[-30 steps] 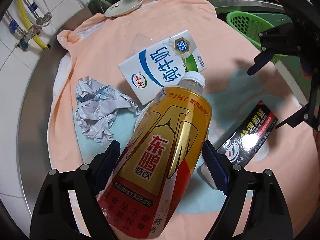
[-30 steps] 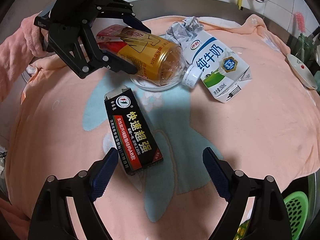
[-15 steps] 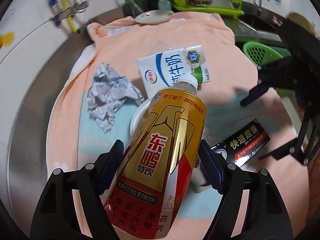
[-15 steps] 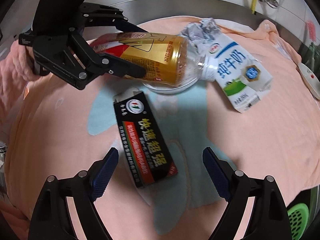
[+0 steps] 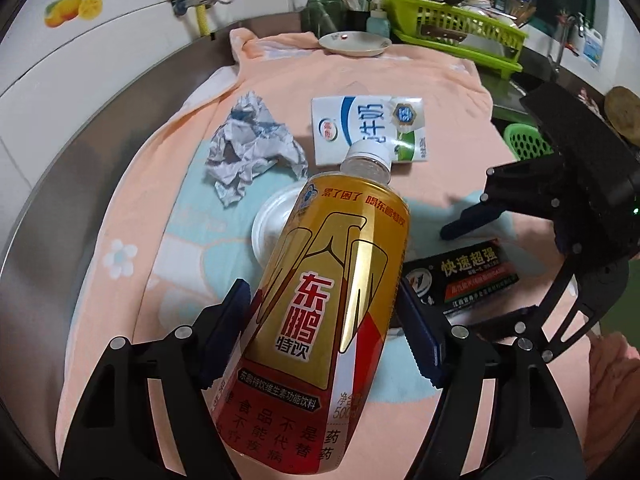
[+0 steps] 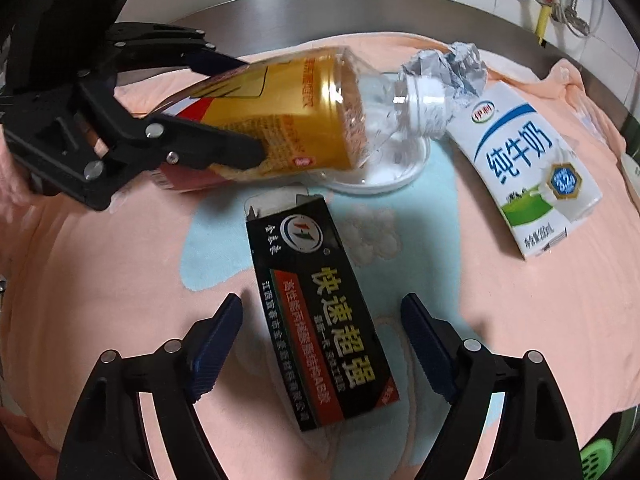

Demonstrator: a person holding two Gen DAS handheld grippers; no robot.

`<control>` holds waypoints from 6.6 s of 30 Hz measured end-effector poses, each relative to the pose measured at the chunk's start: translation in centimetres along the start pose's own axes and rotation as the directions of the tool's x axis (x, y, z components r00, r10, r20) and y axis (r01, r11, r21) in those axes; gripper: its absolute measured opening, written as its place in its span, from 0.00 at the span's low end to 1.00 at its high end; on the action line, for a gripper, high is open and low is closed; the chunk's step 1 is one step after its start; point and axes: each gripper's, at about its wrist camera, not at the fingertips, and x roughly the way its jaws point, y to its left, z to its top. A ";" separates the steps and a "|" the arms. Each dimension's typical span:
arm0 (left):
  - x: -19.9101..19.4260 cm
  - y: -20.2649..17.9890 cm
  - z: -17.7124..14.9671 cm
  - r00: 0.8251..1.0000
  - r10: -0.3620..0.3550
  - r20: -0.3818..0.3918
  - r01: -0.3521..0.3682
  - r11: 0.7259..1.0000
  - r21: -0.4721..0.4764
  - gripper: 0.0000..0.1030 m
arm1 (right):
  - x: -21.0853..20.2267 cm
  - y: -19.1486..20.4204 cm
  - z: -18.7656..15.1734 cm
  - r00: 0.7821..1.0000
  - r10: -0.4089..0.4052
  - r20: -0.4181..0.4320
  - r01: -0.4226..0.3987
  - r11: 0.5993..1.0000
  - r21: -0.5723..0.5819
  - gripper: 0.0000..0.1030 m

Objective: Collect trash
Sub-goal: 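Grasp the black glue box with the right tool, then carry the gold bottle and black box into the green basket and release both, then return both tools to the towel and grasp the white milk carton with the right tool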

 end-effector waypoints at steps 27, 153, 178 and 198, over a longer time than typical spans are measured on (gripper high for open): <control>-4.5 -1.6 -2.1 0.996 0.033 0.088 -0.011 0.971 -0.238 0.68 | -4.7 0.1 -3.0 0.995 -0.042 0.095 0.034 0.996 0.084 0.45; 0.6 -9.7 3.9 0.991 0.091 0.095 -0.050 0.927 -0.372 0.78 | -15.5 -13.4 -16.3 0.923 -0.370 0.105 0.271 0.820 0.504 0.78; -0.6 0.5 -2.5 0.979 0.201 0.026 -0.158 0.839 -0.521 0.83 | -6.4 -7.8 1.2 0.951 -0.294 0.095 0.285 0.954 0.098 0.78; -0.8 2.4 -3.7 0.979 0.202 0.021 -0.161 0.836 -0.524 0.85 | 0.8 -7.1 6.3 0.876 -0.482 0.006 0.472 0.854 -0.219 0.79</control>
